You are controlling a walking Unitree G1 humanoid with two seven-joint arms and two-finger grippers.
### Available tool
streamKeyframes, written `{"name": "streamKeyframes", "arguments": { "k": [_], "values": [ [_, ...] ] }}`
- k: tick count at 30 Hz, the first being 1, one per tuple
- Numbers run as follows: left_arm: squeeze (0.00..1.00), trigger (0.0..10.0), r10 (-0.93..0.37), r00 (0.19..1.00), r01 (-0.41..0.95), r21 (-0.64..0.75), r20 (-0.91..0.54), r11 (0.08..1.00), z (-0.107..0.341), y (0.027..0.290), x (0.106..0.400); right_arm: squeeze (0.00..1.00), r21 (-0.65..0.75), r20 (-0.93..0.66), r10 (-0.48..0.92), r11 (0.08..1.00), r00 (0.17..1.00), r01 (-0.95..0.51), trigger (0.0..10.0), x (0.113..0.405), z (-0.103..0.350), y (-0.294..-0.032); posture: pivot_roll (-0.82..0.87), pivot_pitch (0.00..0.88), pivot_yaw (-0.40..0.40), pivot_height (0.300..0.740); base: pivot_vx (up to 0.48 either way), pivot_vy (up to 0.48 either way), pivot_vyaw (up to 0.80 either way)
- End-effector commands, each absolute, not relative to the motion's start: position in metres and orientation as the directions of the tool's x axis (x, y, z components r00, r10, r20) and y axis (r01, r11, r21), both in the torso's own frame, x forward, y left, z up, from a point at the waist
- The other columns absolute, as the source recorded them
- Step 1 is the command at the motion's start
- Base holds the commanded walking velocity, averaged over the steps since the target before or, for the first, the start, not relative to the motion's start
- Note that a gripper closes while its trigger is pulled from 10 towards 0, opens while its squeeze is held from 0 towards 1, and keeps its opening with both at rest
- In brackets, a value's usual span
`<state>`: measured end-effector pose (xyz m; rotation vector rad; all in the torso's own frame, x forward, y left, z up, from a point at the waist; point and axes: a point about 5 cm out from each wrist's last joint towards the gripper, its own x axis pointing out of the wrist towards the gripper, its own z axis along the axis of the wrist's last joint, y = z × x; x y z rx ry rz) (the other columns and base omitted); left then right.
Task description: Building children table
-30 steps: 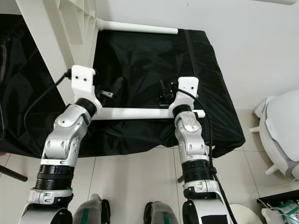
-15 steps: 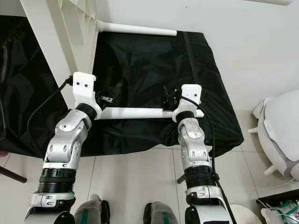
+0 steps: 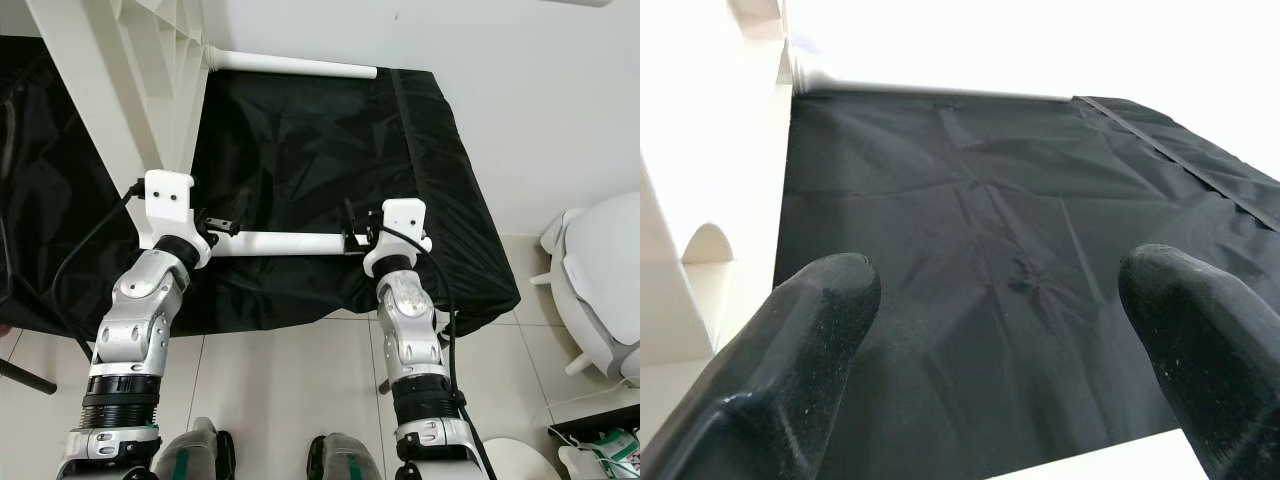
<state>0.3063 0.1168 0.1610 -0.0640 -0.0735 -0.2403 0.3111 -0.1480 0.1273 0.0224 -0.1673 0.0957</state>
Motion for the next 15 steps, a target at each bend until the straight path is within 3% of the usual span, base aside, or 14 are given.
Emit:
{"name": "streamKeyframes", "arguments": {
  "k": [1, 15],
  "values": [
    [0.0, 10.0, -0.052, 0.998, 0.053, -0.067, 0.018, 0.996, 0.1461, 0.1271, 0.2993, 0.0, 0.009, 0.163, 0.084, 0.996, 0.983, -0.087, 10.0, 0.3098, 0.1237, -0.1492, -0.03, 0.0, -0.039, 0.74, 0.0, 0.0, 0.0],
    [0.0, 10.0, -0.098, 0.993, 0.101, -0.049, 0.064, 0.994, 0.153, 0.1244, 0.2948, 0.0, 0.027, 0.153, 0.049, 0.998, 0.987, -0.054, 10.0, 0.3107, 0.1192, -0.1491, -0.01, 0.0, -0.032, 0.74, 0.0, 0.0, 0.0]
  ]
}}
